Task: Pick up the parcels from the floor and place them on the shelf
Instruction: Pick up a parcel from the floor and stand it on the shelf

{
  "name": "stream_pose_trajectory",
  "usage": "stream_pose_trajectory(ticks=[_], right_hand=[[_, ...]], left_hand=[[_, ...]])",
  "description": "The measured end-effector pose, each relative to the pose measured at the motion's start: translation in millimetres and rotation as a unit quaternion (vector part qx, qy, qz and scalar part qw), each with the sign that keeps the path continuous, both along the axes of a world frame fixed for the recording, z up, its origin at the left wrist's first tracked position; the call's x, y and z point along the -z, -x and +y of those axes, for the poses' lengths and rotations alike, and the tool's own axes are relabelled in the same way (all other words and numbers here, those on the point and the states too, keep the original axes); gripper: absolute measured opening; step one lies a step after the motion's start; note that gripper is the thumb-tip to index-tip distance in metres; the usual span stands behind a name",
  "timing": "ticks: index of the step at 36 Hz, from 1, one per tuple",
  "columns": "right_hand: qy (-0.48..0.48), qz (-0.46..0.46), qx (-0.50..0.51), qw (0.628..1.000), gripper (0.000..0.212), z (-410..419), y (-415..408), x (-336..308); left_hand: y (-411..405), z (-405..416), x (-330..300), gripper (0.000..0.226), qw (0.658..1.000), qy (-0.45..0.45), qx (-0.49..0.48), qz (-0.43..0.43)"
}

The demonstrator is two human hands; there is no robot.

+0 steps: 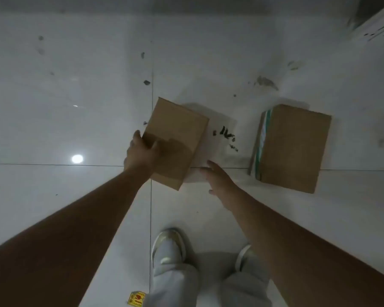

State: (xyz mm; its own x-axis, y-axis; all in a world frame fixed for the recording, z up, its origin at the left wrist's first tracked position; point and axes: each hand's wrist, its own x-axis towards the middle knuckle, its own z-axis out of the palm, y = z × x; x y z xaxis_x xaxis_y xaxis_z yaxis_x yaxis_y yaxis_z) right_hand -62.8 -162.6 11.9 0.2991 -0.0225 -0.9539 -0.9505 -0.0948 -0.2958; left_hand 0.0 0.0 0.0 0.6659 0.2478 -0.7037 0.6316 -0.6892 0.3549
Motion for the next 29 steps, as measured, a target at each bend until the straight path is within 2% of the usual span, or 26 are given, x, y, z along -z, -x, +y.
stream_pose_trajectory(ticks=[5, 9, 12, 16, 19, 21, 23, 26, 28, 29], right_hand=[[-0.088, -0.017, 0.101, 0.991, 0.041, 12.4, -11.3, -10.4], [-0.076, -0.035, 0.088, 0.993, 0.039, 7.9, -0.5, -35.1], [-0.063, -0.046, 0.092, 0.993, 0.033, -2.5, 1.4, -65.6], [-0.047, -0.053, 0.101, 0.992, 0.008, -20.6, -2.9, -118.1], [-0.018, -0.072, 0.076, 0.994, 0.010, -29.2, -11.1, -169.5], [-0.010, -0.092, 0.073, 0.993, 0.003, -35.9, -16.6, -205.7], [-0.001, -0.127, 0.074, 0.989, 0.014, -41.3, -21.5, -241.2], [0.000, -0.148, 0.094, 0.984, 0.044, -47.3, -29.7, -295.1], [-0.003, -0.144, 0.096, 0.985, 0.058, -49.9, -35.1, -331.4], [-0.001, -0.145, 0.090, 0.985, 0.057, -51.5, -38.8, -350.8]], left_hand=[[-1.1, -10.4, -0.4, 0.080, 0.993, 0.059, -0.097, 0.043], [-0.1, -9.7, -19.8, 0.080, 0.990, 0.046, -0.122, 0.048], [2.3, -12.5, -57.3, 0.089, 0.990, 0.061, -0.115, 0.049], [2.9, -26.3, -121.3, 0.103, 0.989, 0.085, -0.119, 0.036], [-1.1, -36.7, -173.4, 0.102, 0.982, 0.097, -0.157, 0.026], [-3.2, -43.0, -209.1, 0.102, 0.979, 0.098, -0.178, 0.015], [-3.8, -47.5, -242.8, 0.102, 0.973, 0.111, -0.202, 0.003], [-5.7, -53.8, -294.4, 0.100, 0.960, 0.138, -0.242, -0.007], [-7.8, -56.3, -328.0, 0.087, 0.953, 0.153, -0.261, -0.016], [-9.5, -57.4, -345.0, 0.081, 0.950, 0.160, -0.266, -0.022]])
